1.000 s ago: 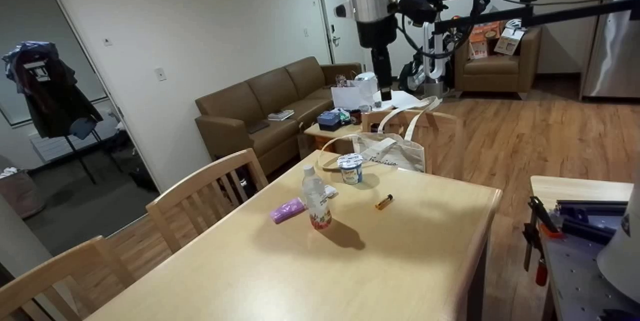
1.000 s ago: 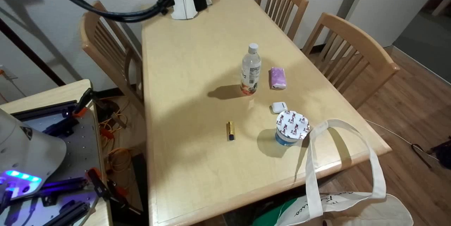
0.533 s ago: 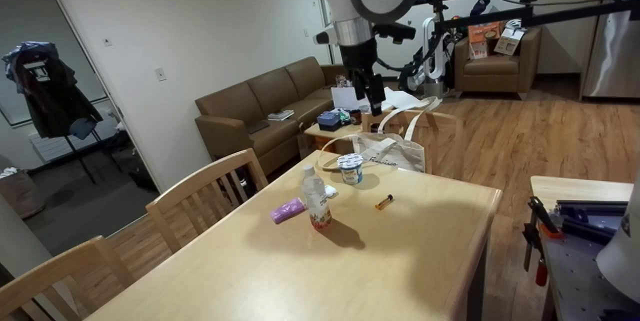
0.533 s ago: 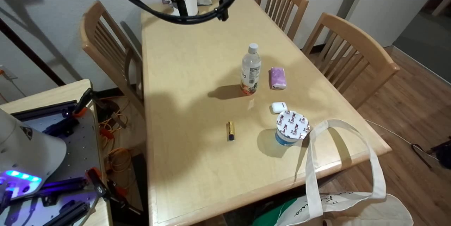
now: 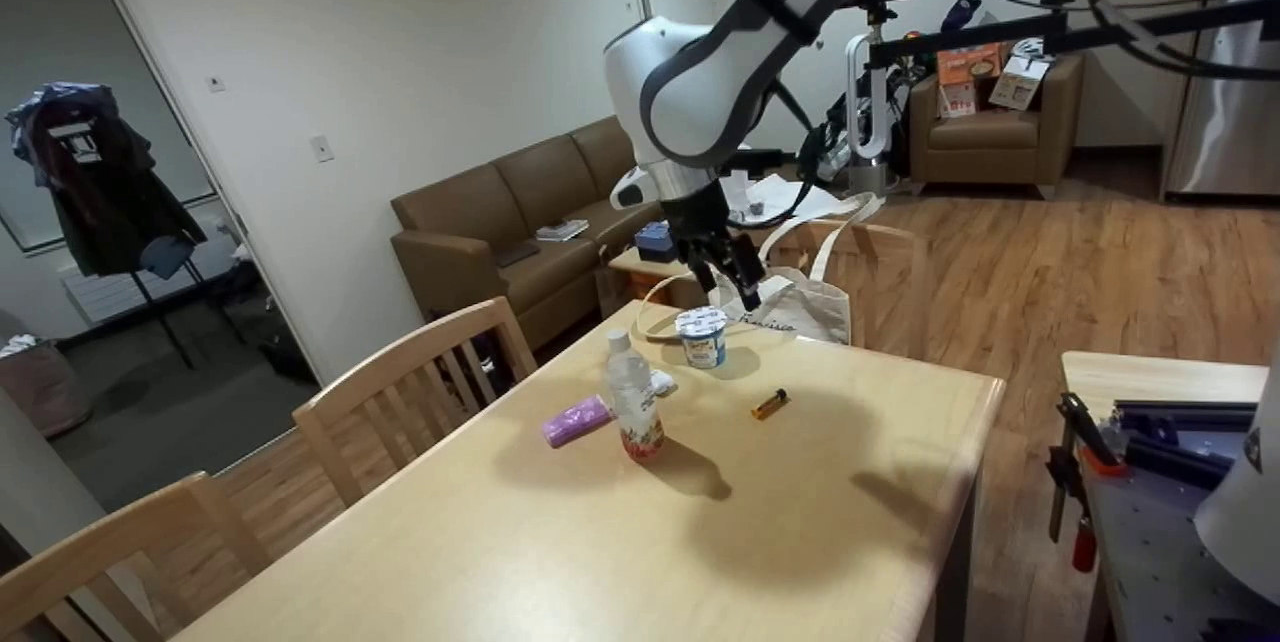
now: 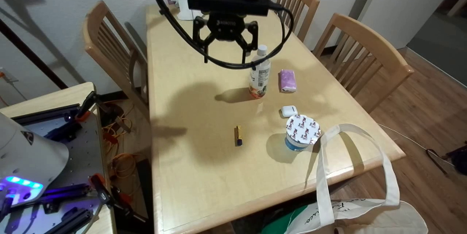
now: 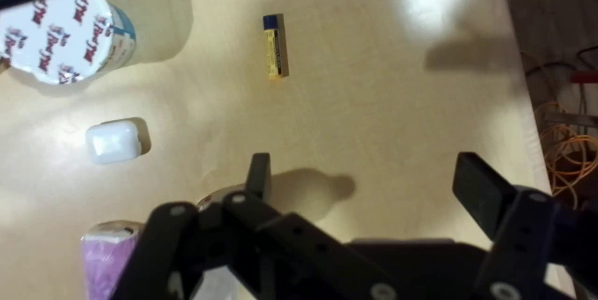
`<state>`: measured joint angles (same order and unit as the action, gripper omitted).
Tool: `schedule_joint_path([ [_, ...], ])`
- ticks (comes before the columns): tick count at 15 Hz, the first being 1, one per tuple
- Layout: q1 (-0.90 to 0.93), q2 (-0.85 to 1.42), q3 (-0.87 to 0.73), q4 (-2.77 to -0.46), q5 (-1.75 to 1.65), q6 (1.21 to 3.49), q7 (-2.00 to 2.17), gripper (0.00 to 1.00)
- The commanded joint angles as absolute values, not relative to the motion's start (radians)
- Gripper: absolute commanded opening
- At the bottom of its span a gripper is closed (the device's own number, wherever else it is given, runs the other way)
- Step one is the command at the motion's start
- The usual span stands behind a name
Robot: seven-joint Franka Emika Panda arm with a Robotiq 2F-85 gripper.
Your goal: Put the marker in the bag
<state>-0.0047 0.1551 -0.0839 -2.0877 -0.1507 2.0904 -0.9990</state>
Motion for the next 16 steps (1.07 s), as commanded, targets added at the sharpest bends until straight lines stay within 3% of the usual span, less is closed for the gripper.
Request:
schedule_joint_path([
  [1,-0.035,0.183,-0.056,-2.069,-0.156,2.083,-0.995,1.0],
  [7,-0.025,0.207,-0.033,-2.073,-0.155,2.169,-0.982,1.0],
  [16,-0.118,0.582,-0.022,-1.775,-0.079,2.106,-0.975,1.0],
])
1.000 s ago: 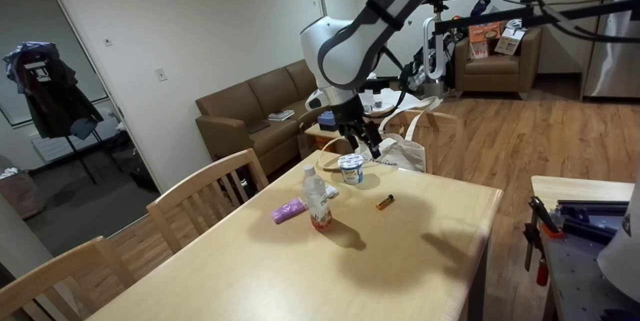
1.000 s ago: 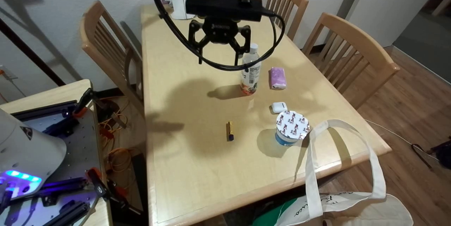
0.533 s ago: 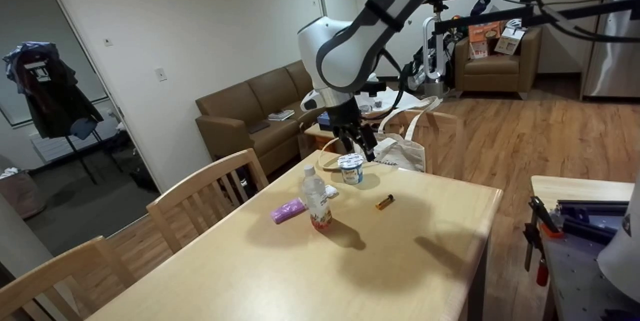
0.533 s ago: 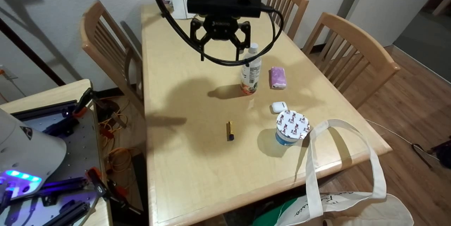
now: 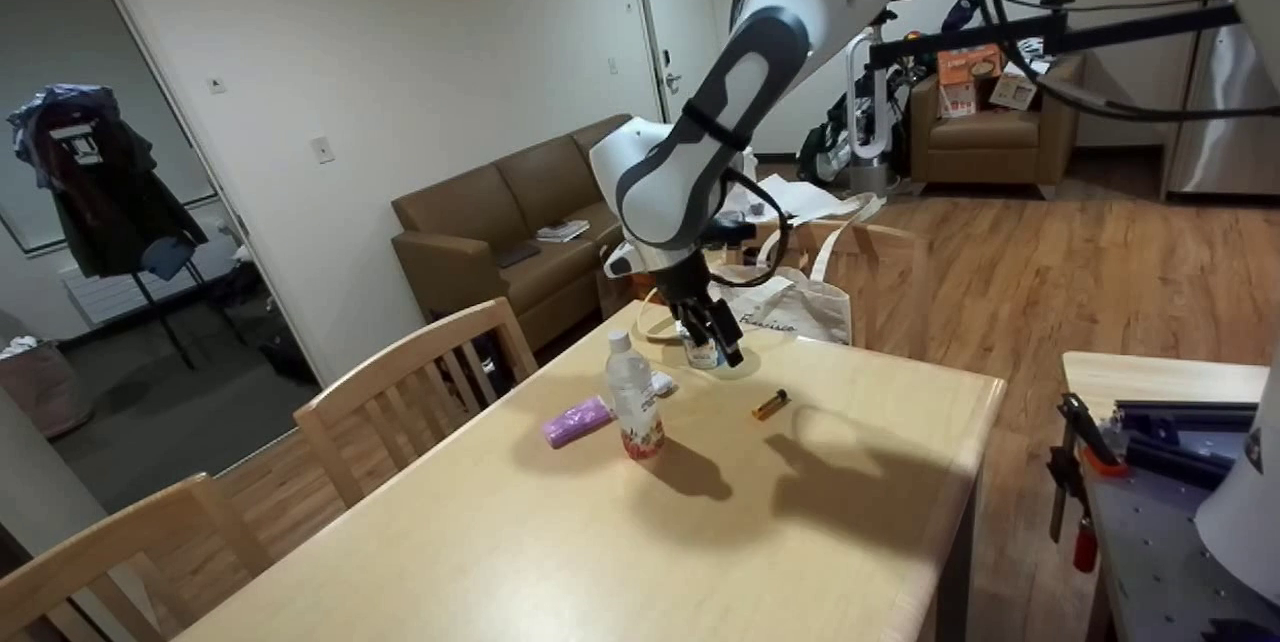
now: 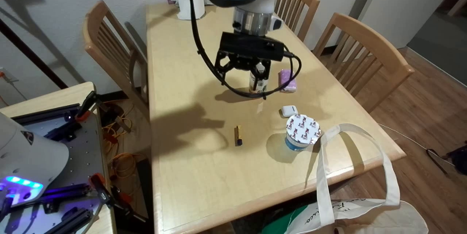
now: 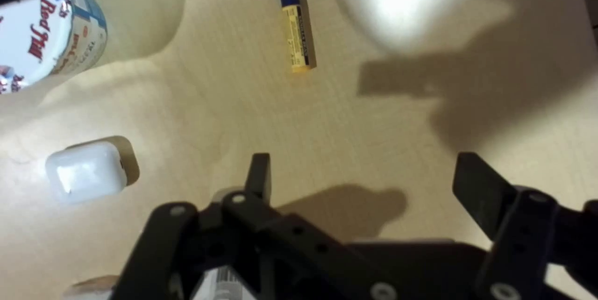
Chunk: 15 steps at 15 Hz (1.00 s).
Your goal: Put the marker in the bag
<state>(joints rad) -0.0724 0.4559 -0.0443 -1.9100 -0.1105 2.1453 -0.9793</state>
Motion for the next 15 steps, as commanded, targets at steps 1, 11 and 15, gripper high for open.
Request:
schedule_joint_path([
  [1,-0.129,0.615,-0.017,-1.743,-0.078,2.097,-0.979,1.0],
  [11,-0.183,0.725,-0.012,-1.664,-0.063,2.186,-0.853,1.0],
  [15,-0.174,0.705,-0.037,-1.677,-0.115,2.102,-0.844,1.0],
])
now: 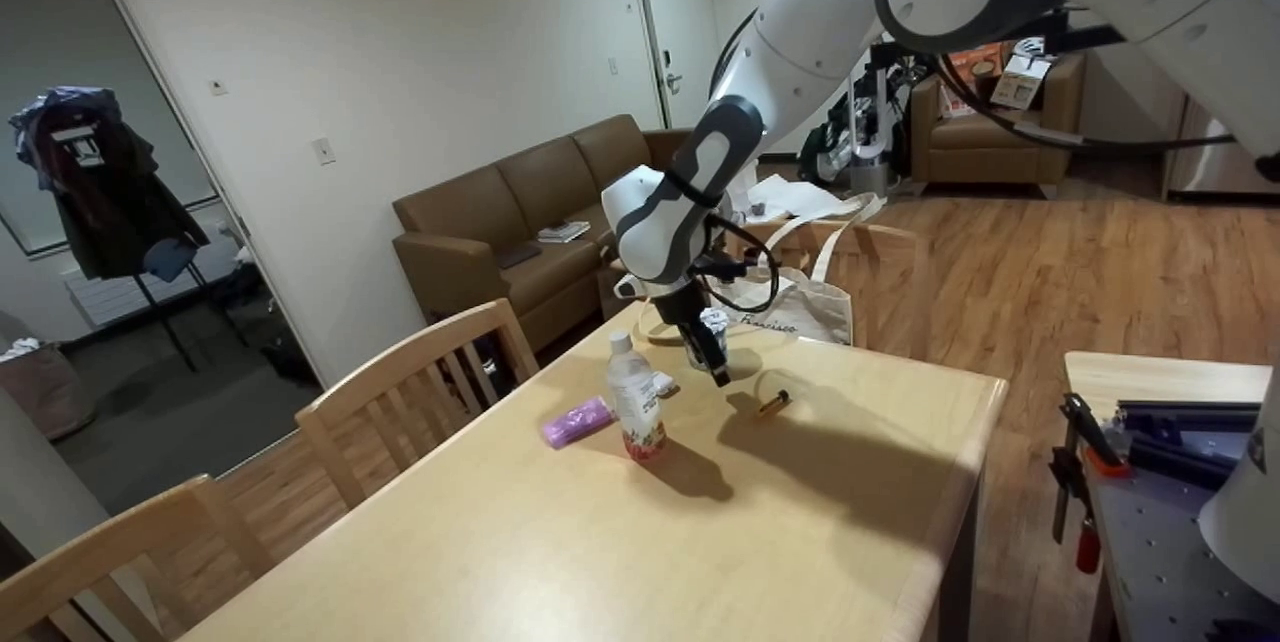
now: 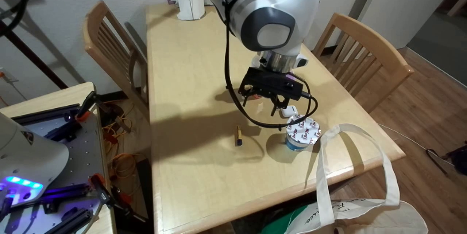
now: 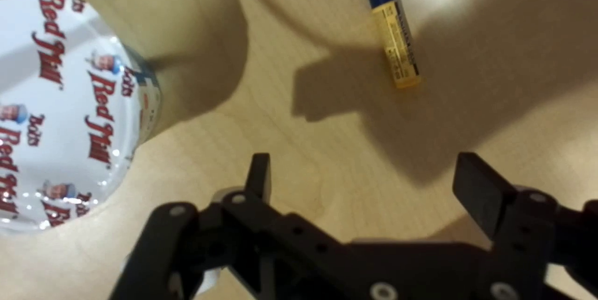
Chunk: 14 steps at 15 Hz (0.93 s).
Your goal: Put the marker in the bag
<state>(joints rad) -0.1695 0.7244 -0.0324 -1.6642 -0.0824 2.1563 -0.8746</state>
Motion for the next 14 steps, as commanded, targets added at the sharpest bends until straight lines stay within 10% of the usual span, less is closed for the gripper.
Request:
schedule_joint_path([
  [1,-0.168,0.696,-0.045,-1.668,-0.128,2.027,-0.841,1.0],
  [14,-0.25,0.757,0.031,-1.747,0.001,2.24,-0.887,1.0],
])
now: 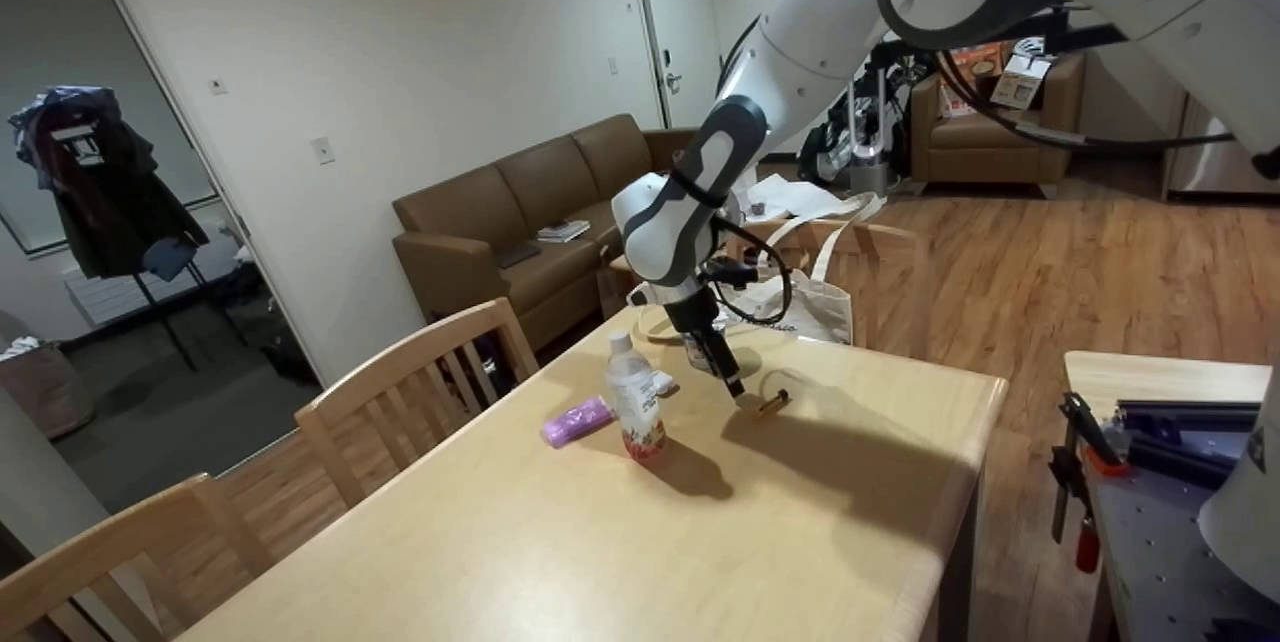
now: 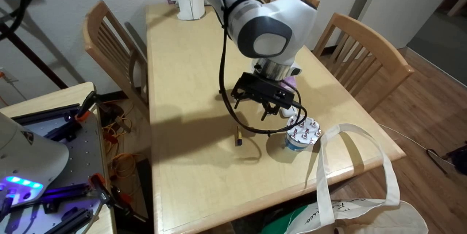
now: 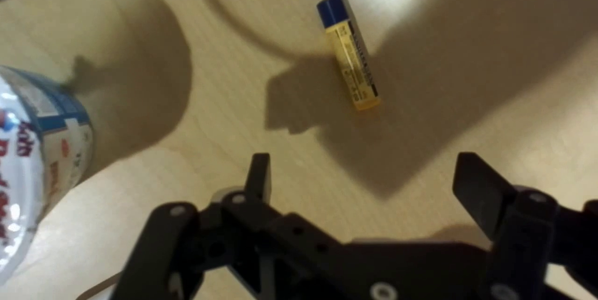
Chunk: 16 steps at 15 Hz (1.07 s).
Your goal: Put the marker in the bag
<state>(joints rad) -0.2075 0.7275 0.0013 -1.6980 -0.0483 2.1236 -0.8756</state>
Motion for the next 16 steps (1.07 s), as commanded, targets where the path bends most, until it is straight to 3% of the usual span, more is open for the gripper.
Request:
schedule_joint_path([
  [1,-0.261,0.768,0.036,-1.772,0.015,2.298,-0.888,1.0],
  [5,-0.312,0.811,0.055,-1.84,0.06,2.491,-0.885,1.0],
  [16,-0.404,0.73,0.094,-1.962,0.051,2.628,-0.936,1.0],
])
